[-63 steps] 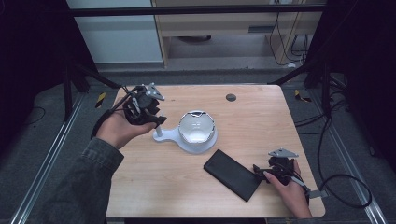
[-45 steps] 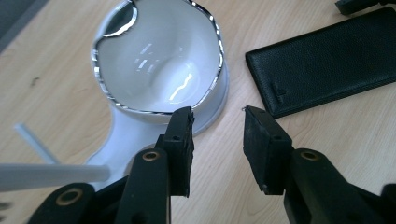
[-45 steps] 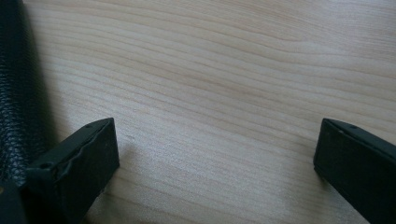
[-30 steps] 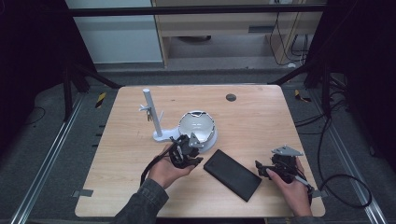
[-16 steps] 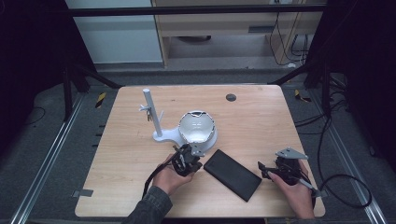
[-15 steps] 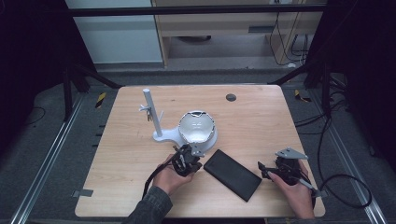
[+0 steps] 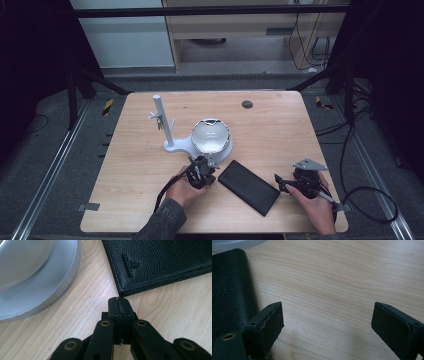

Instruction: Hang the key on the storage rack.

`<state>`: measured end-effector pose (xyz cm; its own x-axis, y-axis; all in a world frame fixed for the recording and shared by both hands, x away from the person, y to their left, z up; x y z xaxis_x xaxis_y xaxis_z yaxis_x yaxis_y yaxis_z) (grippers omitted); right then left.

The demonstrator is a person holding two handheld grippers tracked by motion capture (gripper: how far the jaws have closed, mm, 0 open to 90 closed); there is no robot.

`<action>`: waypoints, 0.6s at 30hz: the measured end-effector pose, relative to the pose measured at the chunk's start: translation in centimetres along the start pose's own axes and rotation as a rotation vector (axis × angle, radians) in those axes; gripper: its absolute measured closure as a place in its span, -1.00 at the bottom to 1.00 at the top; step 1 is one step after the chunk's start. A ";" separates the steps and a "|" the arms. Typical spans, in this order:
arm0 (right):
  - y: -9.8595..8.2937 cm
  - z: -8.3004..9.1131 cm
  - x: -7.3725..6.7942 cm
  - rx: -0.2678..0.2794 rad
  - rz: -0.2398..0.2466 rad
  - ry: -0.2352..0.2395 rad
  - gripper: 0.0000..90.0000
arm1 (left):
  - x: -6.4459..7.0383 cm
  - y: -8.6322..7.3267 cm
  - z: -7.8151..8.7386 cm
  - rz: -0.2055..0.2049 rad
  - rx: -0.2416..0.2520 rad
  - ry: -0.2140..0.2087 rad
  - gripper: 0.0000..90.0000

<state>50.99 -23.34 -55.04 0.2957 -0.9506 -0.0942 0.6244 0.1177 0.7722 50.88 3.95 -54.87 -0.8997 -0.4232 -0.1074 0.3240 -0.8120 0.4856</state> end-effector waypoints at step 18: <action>0.2 0.1 -0.2 0.013 0.007 0.006 -0.75 | 0.0 0.7 -0.1 -0.013 0.038 -0.018 0.98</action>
<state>50.94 -23.18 -54.80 0.3048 -0.9479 -0.0924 0.6130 0.1210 0.7808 51.16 3.40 -54.62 -0.9090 -0.4050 -0.0989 0.3008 -0.8014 0.5170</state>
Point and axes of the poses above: each handheld gripper's, and its own axes: z roughly backward along the jaws, y roughly out of its top, x roughly to its right, the point moved 9 cm from there along -z, roughly forward along the jaws, and after that the axes turned 7 degrees about -z, right-handed, at the moved point
